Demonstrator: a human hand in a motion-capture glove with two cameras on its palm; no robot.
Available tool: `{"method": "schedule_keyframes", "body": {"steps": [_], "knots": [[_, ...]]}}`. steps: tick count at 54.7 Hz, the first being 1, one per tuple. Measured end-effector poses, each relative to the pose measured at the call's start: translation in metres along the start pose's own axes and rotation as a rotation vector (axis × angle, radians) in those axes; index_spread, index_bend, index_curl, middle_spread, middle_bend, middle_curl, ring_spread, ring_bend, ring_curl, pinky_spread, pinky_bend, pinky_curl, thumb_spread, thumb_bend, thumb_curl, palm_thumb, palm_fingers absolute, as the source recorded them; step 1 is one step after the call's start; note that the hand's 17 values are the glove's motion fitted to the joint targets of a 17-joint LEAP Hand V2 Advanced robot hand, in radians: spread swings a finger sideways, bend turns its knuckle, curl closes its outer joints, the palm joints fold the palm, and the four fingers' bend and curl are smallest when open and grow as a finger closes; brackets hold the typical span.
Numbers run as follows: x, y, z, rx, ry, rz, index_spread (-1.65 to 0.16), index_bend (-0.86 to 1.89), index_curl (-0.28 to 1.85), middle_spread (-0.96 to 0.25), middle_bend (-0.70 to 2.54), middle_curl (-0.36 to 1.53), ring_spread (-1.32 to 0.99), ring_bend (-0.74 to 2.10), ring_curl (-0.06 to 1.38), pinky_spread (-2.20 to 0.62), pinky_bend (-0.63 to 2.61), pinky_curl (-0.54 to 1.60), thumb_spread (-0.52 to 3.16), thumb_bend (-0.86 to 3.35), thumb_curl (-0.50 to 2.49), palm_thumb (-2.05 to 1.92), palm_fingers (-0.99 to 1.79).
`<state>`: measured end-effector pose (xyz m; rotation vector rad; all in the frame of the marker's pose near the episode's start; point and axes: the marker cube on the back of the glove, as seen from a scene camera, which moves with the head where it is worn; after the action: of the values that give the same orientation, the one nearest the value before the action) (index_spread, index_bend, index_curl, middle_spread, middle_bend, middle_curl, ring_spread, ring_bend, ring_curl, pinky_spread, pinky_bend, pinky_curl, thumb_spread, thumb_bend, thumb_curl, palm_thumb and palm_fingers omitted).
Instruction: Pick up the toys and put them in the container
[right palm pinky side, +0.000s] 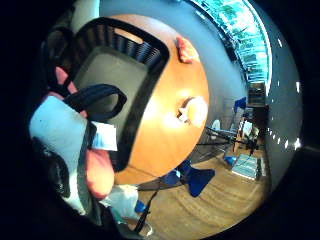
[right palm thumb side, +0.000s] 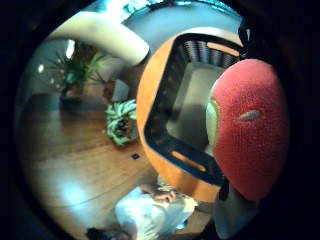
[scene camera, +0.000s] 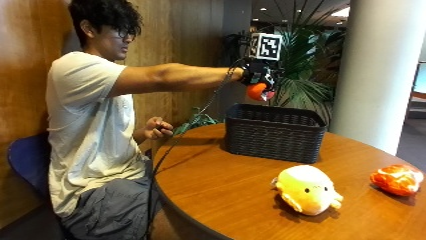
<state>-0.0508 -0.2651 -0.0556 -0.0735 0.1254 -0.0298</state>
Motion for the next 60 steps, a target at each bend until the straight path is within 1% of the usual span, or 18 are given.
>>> {"method": "schedule_keyframes", "body": {"steps": [22, 29, 36, 40, 44, 50, 54, 55, 56, 57, 58, 60], "knots": [[-0.032, -0.02, 0.008, -0.014, 0.022, -0.02, -0.45, 0.57, 1.19, -0.61, 0.83, 1.22, -0.61, 1.31, 0.87, -0.37, 1.48, 0.54, 0.46, 0.27, 1.38, 0.74, 0.45], [-0.03, -0.017, 0.008, -0.002, 0.016, -0.047, -0.45, 0.49, 1.21, -0.6, 0.79, 1.23, -0.61, 1.3, 0.87, -0.37, 1.49, 0.54, 0.47, 0.25, 1.39, 0.72, 0.35], [-0.03, -0.016, 0.008, -0.018, 0.035, -0.032, -0.45, 0.39, 1.2, -0.6, 0.73, 1.22, -0.61, 1.26, 0.86, -0.37, 1.49, 0.53, 0.5, 0.24, 1.39, 0.71, 0.27], [-0.034, -0.018, 0.009, -0.036, 0.037, 0.006, -0.45, 0.33, 1.18, -0.58, 0.68, 1.21, -0.6, 1.22, 0.86, -0.37, 1.48, 0.52, 0.53, 0.22, 1.37, 0.7, 0.19], [-0.032, -0.017, 0.01, -0.03, 0.043, 0.004, -0.45, 0.28, 1.17, -0.57, 0.64, 1.2, -0.59, 1.19, 0.85, -0.36, 1.48, 0.51, 0.56, 0.21, 1.36, 0.7, 0.17], [-0.029, -0.015, 0.008, -0.007, 0.06, -0.001, -0.43, 0.17, 1.11, -0.53, 0.53, 1.16, -0.56, 1.09, 0.83, -0.33, 1.49, 0.5, 0.65, 0.21, 1.34, 0.69, 0.02], [-0.03, -0.015, 0.008, -0.004, 0.073, 0.007, -0.42, 0.15, 1.05, -0.5, 0.47, 1.13, -0.53, 1.03, 0.81, -0.3, 1.49, 0.48, 0.76, 0.22, 1.34, 0.64, 0.0], [-0.03, -0.015, 0.008, -0.005, 0.083, 0.012, -0.42, 0.12, 1.03, -0.47, 0.43, 1.1, -0.5, 0.99, 0.8, -0.25, 1.47, 0.47, 0.81, 0.19, 1.32, 0.58, -0.1], [-0.029, -0.015, 0.008, -0.006, 0.096, 0.017, -0.41, 0.13, 1.01, -0.46, 0.41, 1.09, -0.47, 0.95, 0.79, -0.23, 1.47, 0.47, 0.85, 0.19, 1.31, 0.55, -0.11], [-0.028, -0.014, 0.008, -0.007, 0.11, 0.019, -0.4, 0.12, 0.99, -0.43, 0.34, 1.06, -0.43, 0.88, 0.77, -0.19, 1.48, 0.47, 0.87, 0.17, 1.28, 0.53, -0.23], [-0.028, -0.014, 0.008, -0.008, 0.119, 0.016, -0.4, 0.11, 0.97, -0.41, 0.31, 1.04, -0.4, 0.85, 0.77, -0.17, 1.48, 0.47, 0.91, 0.16, 1.26, 0.51, -0.22], [-0.028, -0.013, 0.007, -0.007, 0.124, 0.01, -0.38, 0.11, 0.93, -0.35, 0.21, 0.99, -0.33, 0.72, 0.74, -0.13, 1.49, 0.46, 0.96, 0.13, 1.22, 0.46, -0.33]]}}
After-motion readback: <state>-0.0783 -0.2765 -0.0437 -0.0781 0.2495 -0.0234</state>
